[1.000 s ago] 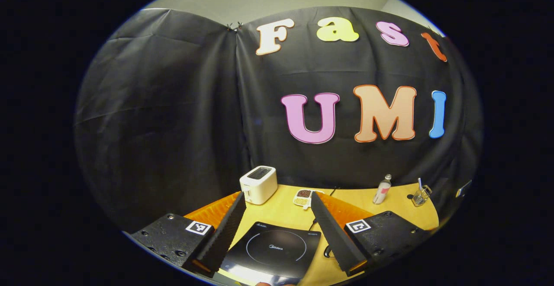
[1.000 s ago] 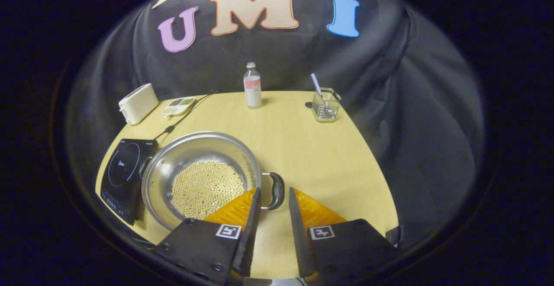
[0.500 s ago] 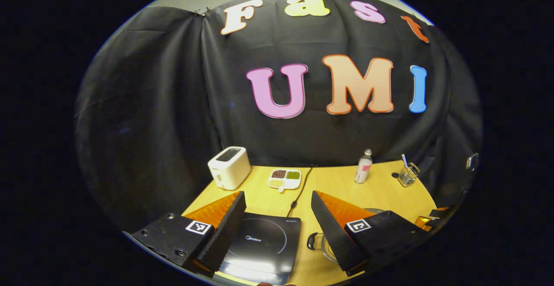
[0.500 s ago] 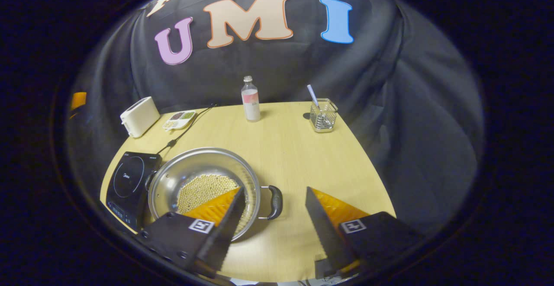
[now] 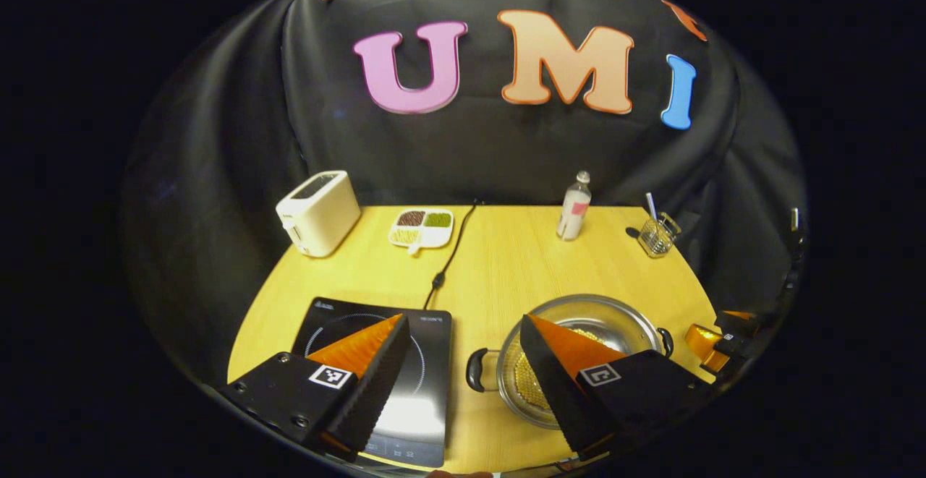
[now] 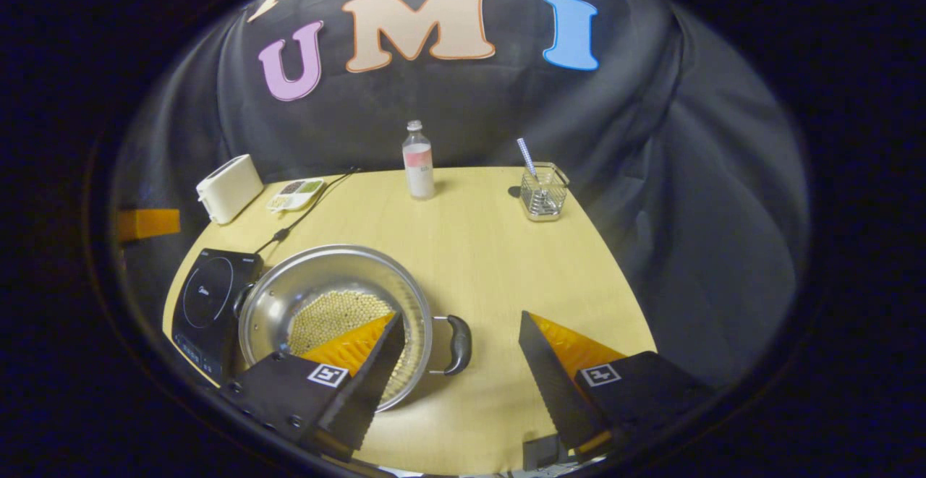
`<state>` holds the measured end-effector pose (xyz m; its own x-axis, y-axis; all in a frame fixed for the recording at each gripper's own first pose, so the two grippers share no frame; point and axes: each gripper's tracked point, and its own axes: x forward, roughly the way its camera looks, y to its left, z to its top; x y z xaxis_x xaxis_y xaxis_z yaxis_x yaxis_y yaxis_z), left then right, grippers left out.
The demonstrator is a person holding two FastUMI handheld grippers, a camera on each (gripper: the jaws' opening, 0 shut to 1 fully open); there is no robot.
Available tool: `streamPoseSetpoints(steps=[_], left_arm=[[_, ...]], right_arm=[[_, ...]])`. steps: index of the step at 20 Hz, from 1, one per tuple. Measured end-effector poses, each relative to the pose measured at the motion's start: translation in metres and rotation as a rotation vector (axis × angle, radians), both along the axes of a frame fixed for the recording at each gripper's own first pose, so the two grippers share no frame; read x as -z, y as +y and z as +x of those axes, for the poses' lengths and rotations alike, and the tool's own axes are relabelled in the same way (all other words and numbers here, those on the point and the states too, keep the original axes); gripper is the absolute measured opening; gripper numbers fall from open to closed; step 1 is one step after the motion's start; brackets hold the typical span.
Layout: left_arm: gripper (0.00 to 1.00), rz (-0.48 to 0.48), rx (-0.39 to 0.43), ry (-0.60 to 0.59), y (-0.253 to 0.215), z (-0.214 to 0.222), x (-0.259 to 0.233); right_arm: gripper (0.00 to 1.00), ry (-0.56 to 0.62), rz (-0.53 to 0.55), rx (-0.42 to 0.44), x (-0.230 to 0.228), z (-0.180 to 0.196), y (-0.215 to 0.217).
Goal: First push the handle of the pot to place it horizontally, then grasp the pot with both hands and set it on the induction cooktop.
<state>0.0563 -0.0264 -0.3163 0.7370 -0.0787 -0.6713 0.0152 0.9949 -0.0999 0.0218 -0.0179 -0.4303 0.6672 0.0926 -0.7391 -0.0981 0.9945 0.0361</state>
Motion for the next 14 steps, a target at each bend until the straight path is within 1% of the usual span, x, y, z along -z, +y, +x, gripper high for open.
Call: streamPoseSetpoints(steps=[7, 10, 14], left_arm=[[0.99, 0.054, 0.075, 0.165, -0.013, -0.004, 0.075], [0.99, 0.04, 0.103, 0.225, -0.021, -0.011, 0.099], [0.99, 0.016, 0.106, 0.302, -0.026, -0.018, 0.128]], right_arm=[[0.99, 0.039, 0.002, 0.019, 0.017, 0.0, -0.005], [0.99, 0.059, -0.006, 0.022, 0.026, -0.004, -0.007], [1.0, 0.084, -0.01, 0.018, 0.035, -0.012, -0.007]])
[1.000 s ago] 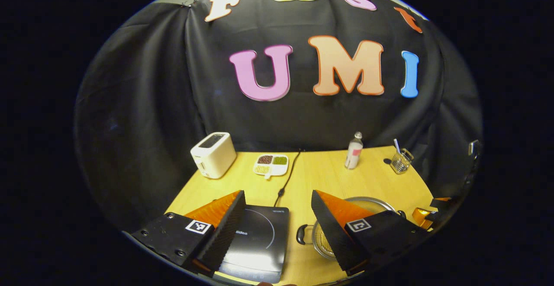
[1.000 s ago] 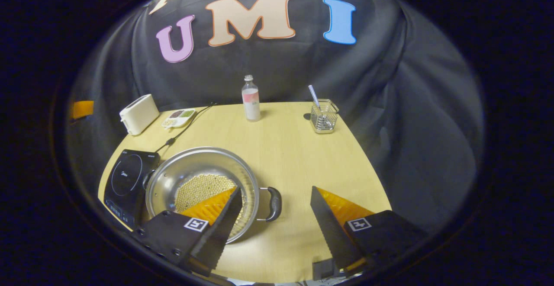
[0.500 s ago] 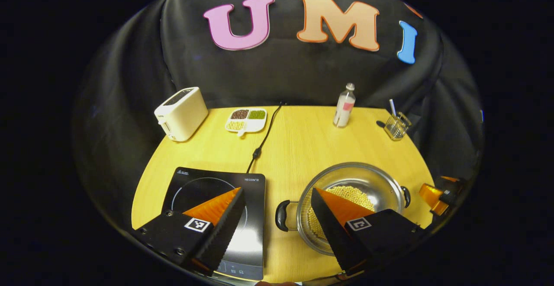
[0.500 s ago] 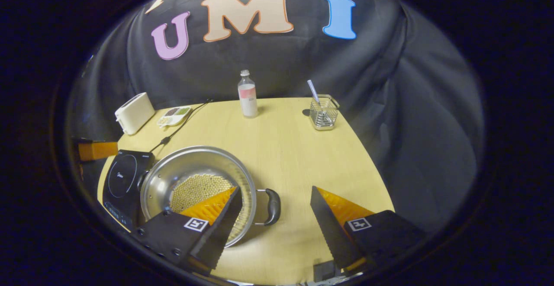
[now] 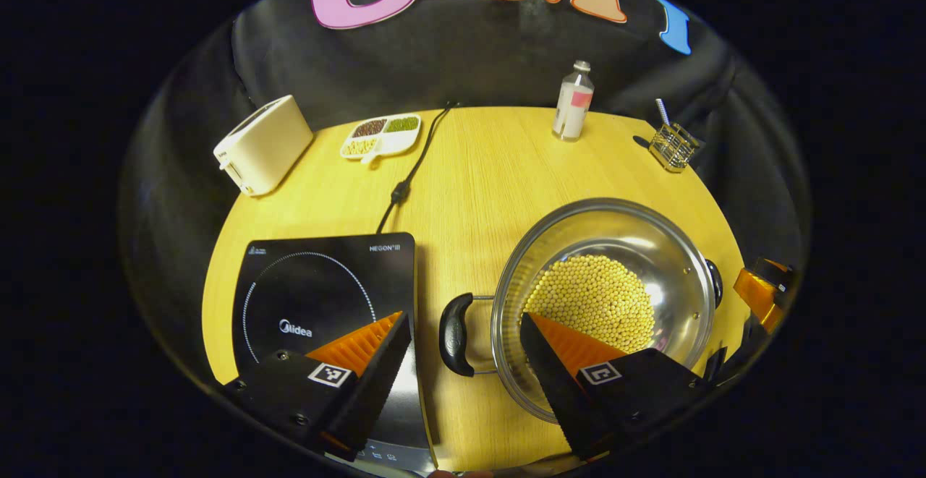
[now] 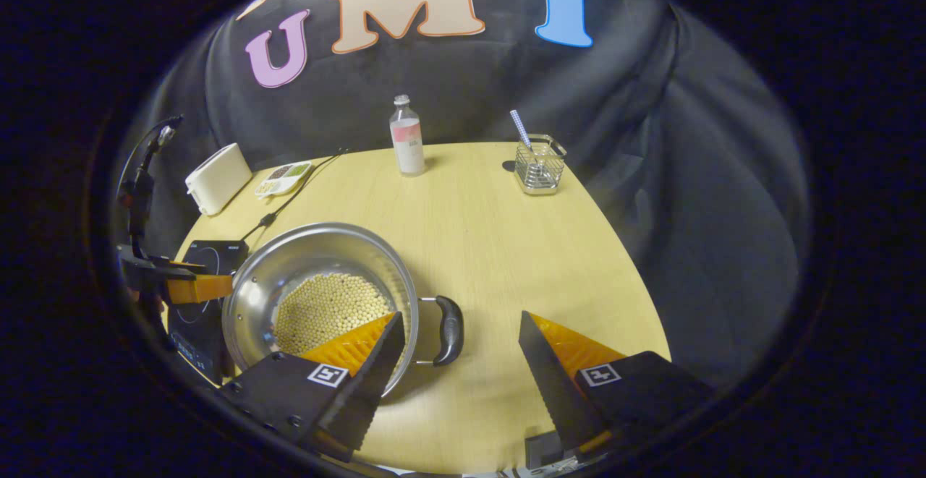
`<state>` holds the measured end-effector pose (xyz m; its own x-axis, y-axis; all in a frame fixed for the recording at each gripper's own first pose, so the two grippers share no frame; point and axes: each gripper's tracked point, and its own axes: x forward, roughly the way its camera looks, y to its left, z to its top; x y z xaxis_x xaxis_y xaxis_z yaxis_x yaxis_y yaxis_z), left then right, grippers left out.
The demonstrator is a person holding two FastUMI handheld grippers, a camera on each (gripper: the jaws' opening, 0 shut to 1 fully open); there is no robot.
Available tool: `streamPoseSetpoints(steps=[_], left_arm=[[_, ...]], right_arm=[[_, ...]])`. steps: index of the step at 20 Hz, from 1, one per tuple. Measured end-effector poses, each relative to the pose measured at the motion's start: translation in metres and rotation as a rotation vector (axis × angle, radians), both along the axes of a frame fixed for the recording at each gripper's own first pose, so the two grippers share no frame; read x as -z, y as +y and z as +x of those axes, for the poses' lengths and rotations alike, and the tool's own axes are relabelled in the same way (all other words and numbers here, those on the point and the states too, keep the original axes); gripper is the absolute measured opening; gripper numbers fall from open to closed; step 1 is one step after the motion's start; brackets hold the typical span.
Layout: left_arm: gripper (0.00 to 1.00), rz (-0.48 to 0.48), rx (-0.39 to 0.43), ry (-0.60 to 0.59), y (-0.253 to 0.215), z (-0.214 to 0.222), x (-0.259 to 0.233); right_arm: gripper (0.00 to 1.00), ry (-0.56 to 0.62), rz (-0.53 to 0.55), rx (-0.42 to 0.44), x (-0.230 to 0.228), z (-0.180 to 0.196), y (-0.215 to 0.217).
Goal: First push the handle of the pot to place it horizontally, then grasp the pot with both hands and set it on the induction cooktop.
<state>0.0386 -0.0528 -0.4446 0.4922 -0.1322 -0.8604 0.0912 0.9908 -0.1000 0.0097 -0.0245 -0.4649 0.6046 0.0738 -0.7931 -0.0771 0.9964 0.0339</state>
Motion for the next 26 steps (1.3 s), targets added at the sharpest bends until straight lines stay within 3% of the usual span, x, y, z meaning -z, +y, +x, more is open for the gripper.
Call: streamPoseSetpoints(steps=[8, 17, 26], left_arm=[[0.98, -0.032, 0.003, 0.108, -0.003, -0.009, 0.03], [0.99, -0.046, 0.024, 0.188, -0.016, -0.013, 0.047], [0.93, -0.042, 0.021, 0.265, -0.02, -0.016, 0.063]], right_arm=[[1.0, 0.047, 0.02, -0.012, 0.015, 0.007, 0.009], [0.99, 0.231, 0.04, -0.015, 0.064, 0.011, 0.02], [0.97, 0.421, 0.074, -0.019, 0.101, 0.001, 0.038]])
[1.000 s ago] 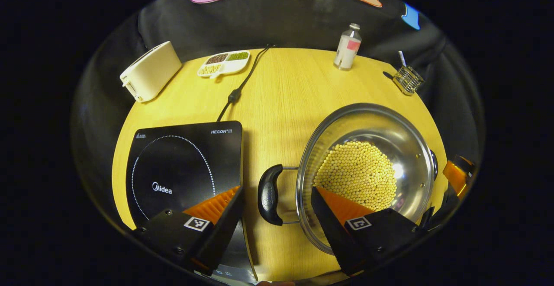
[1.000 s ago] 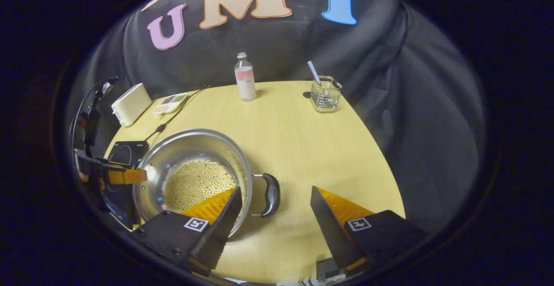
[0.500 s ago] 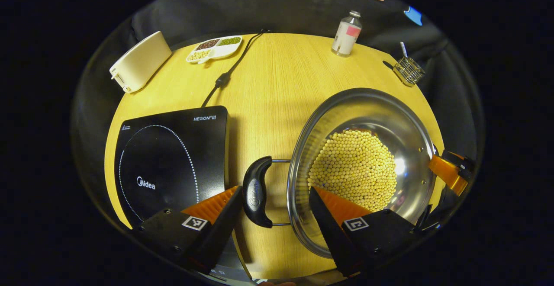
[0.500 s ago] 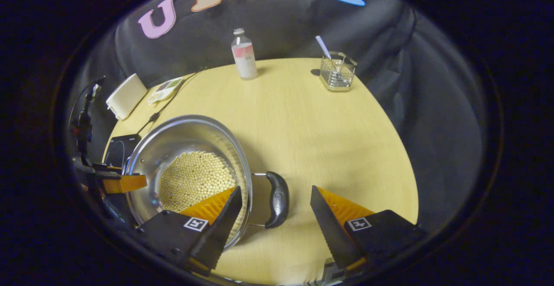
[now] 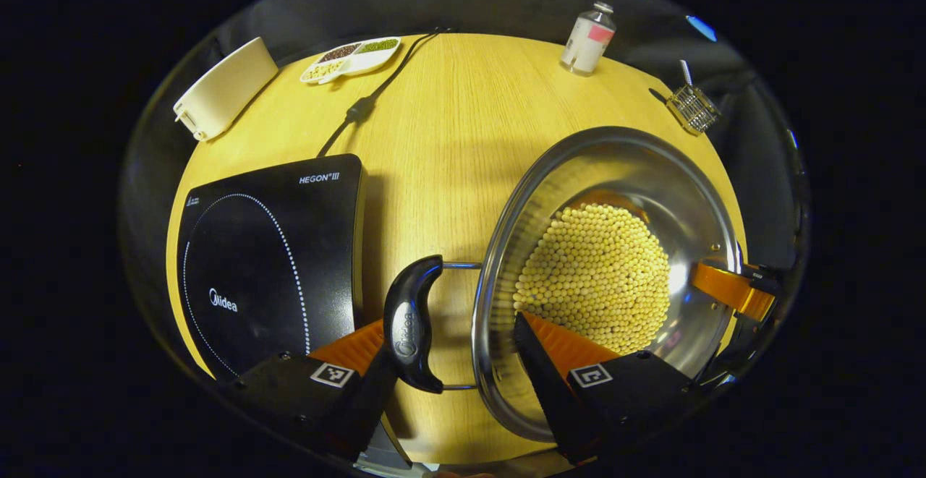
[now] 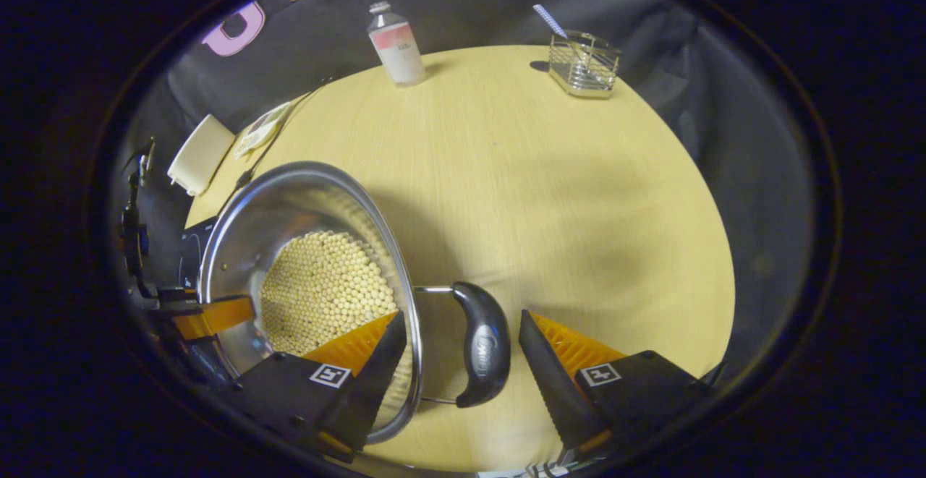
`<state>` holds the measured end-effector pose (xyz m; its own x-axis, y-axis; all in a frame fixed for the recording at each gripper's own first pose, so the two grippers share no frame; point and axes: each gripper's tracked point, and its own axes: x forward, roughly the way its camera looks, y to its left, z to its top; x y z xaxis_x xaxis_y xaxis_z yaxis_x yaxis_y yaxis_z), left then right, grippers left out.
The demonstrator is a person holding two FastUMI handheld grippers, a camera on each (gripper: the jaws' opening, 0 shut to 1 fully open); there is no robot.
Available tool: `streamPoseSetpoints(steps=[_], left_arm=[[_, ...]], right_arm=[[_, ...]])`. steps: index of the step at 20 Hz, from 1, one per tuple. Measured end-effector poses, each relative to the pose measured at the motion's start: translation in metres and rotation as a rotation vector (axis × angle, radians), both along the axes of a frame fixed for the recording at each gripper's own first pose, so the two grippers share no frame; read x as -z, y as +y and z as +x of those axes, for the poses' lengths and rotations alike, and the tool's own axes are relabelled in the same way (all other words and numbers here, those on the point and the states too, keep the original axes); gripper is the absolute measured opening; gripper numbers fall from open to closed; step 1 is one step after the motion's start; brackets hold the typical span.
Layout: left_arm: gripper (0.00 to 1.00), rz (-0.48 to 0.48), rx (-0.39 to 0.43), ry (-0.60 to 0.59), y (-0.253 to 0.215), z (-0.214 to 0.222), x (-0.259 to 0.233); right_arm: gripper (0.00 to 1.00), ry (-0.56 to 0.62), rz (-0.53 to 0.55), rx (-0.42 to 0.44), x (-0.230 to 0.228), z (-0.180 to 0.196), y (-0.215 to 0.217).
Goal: First push the handle of the pot to place it horizontally, then grasp the pot with both hands and set it on the induction cooktop.
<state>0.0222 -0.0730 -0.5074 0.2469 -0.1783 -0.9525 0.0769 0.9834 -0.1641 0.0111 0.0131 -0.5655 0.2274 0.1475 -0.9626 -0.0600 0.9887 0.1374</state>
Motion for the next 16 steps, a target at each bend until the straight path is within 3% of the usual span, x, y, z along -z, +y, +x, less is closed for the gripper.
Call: streamPoseSetpoints(steps=[5, 8, 11, 12, 14, 16], left_arm=[[0.89, 0.035, -0.008, 0.019, 0.004, 0.003, 0.007], [0.89, 0.017, -0.013, 0.023, 0.001, 0.003, 0.009], [0.83, -0.048, -0.048, 0.021, 0.0, 0.003, 0.009], [0.81, -0.066, -0.058, 0.016, 0.0, 0.005, 0.009], [0.76, -0.081, -0.066, 0.031, 0.0, 0.004, 0.008], [0.76, -0.076, -0.067, 0.037, 0.0, 0.003, 0.009]], right_arm=[[0.99, 0.043, -0.015, -0.022, 0.011, -0.003, 0.006], [0.77, 0.063, -0.006, -0.01, 0.009, -0.005, 0.008], [0.74, 0.089, 0.065, 0.062, 0.006, -0.005, 0.011], [0.64, 0.085, 0.087, 0.069, 0.003, -0.004, 0.011], [0.56, 0.085, 0.094, 0.069, 0.001, -0.007, 0.008], [0.61, 0.083, 0.087, 0.069, 0.001, -0.009, 0.009]])
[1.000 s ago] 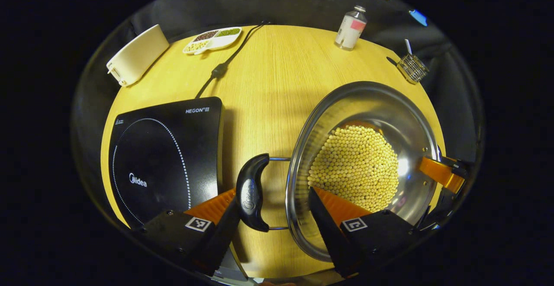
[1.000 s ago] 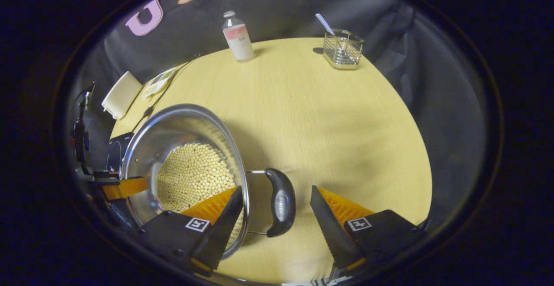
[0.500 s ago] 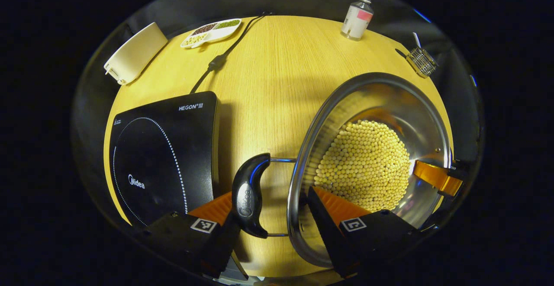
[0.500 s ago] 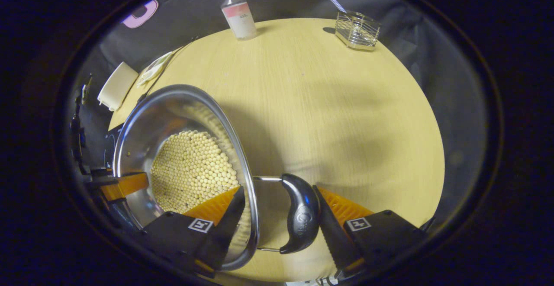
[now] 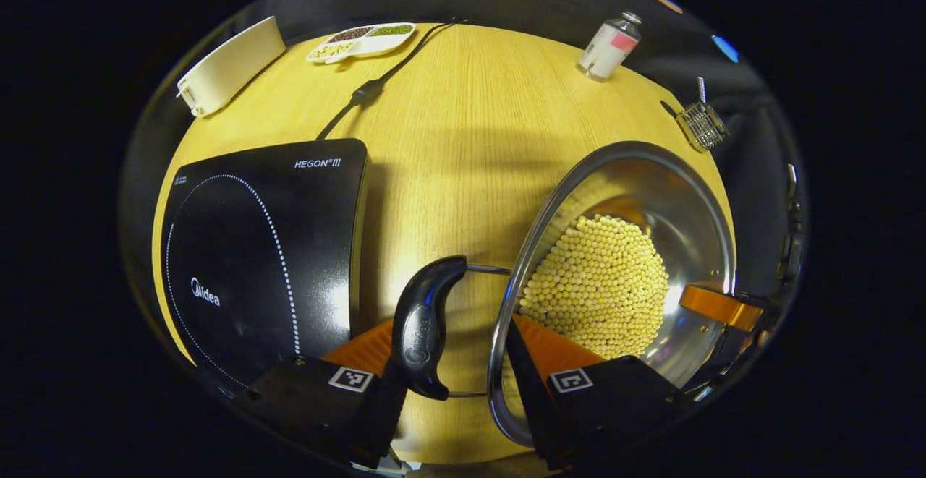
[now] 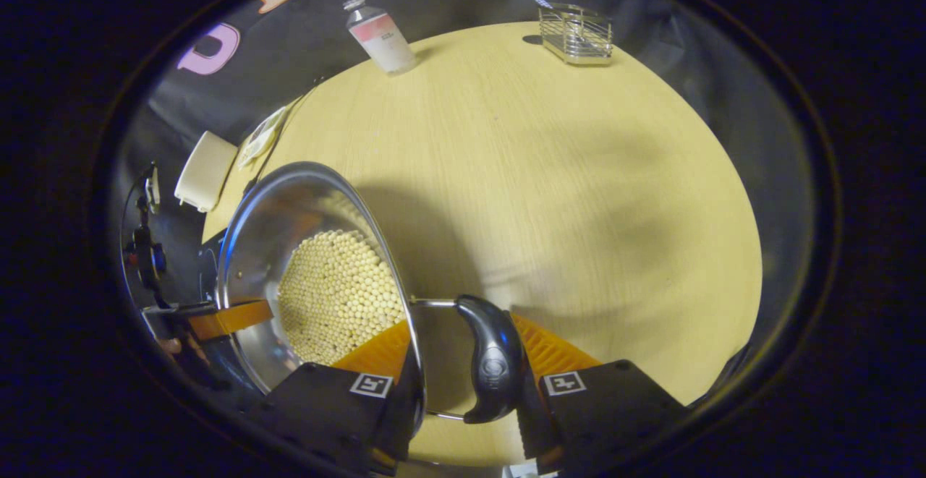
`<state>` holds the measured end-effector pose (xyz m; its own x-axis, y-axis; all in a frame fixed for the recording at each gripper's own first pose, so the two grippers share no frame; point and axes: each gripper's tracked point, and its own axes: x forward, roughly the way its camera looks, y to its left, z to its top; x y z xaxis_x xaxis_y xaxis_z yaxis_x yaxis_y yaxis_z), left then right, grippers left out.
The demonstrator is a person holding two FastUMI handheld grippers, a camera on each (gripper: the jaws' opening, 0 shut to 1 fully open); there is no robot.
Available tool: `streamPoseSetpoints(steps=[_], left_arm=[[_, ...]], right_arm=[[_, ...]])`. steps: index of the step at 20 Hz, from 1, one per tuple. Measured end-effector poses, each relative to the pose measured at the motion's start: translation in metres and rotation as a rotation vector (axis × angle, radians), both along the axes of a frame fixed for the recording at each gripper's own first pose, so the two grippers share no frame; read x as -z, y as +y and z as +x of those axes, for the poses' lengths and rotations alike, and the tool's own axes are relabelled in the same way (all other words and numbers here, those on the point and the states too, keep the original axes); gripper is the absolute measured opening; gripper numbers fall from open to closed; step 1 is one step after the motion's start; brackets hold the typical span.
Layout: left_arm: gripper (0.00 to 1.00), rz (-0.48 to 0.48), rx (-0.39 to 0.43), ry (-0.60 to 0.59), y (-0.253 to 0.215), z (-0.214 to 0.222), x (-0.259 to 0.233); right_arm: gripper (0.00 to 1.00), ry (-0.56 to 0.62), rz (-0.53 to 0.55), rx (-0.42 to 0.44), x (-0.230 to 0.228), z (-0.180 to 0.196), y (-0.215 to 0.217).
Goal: First push the handle of the pot to place it horizontally, then grasp the pot with both hands and set it on the induction cooktop.
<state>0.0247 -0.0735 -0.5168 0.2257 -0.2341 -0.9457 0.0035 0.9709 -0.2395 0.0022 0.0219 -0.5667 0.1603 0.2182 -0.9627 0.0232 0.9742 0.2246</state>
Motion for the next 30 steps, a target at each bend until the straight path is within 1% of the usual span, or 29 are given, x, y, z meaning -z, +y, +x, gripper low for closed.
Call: streamPoseSetpoints(steps=[1, 2, 3, 5, 6, 9, 10, 11, 12, 19, 24, 30], left_arm=[[0.74, -0.003, -0.007, 0.004, 0.0, -0.003, -0.001], [0.74, -0.007, -0.015, 0.011, 0.0, -0.006, -0.002], [0.74, -0.009, -0.019, 0.012, 0.0, -0.008, -0.003], [0.74, -0.004, -0.009, -0.006, 0.002, -0.011, -0.01], [0.74, 0.0, 0.0, -0.016, 0.004, -0.01, -0.013], [0.74, 0.014, 0.024, -0.041, 0.01, -0.006, -0.021], [0.74, 0.019, 0.031, -0.048, 0.012, -0.006, -0.025], [0.74, 0.022, 0.038, -0.056, 0.015, -0.005, -0.028], [0.74, 0.023, 0.041, -0.059, 0.017, -0.006, -0.032], [0.73, 0.016, 0.025, -0.077, 0.049, -0.011, -0.052], [0.73, 0.017, -0.008, -0.099, 0.089, -0.012, -0.061], [0.73, 0.035, -0.07, -0.094, 0.152, -0.021, -0.056]], right_arm=[[0.56, -0.002, -0.001, -0.001, -0.001, -0.001, 0.0], [0.61, -0.003, -0.001, -0.004, -0.003, -0.004, 0.001], [0.56, -0.006, -0.003, -0.009, -0.004, -0.004, 0.001], [0.56, -0.011, -0.001, -0.006, -0.009, -0.006, 0.001], [0.61, -0.011, 0.001, -0.001, -0.011, -0.008, 0.001], [0.61, -0.013, 0.011, 0.014, -0.02, -0.009, 0.004], [0.56, -0.016, 0.013, 0.02, -0.023, -0.01, 0.006], [0.61, -0.018, 0.015, 0.025, -0.025, -0.01, 0.008], [0.56, -0.018, 0.017, 0.03, -0.029, -0.012, 0.01], [0.56, -0.039, 0.013, 0.016, -0.057, -0.015, 0.034], [0.55, -0.062, 0.028, -0.017, -0.072, -0.014, 0.075], [0.55, -0.057, 0.053, -0.066, -0.074, -0.025, 0.14]])
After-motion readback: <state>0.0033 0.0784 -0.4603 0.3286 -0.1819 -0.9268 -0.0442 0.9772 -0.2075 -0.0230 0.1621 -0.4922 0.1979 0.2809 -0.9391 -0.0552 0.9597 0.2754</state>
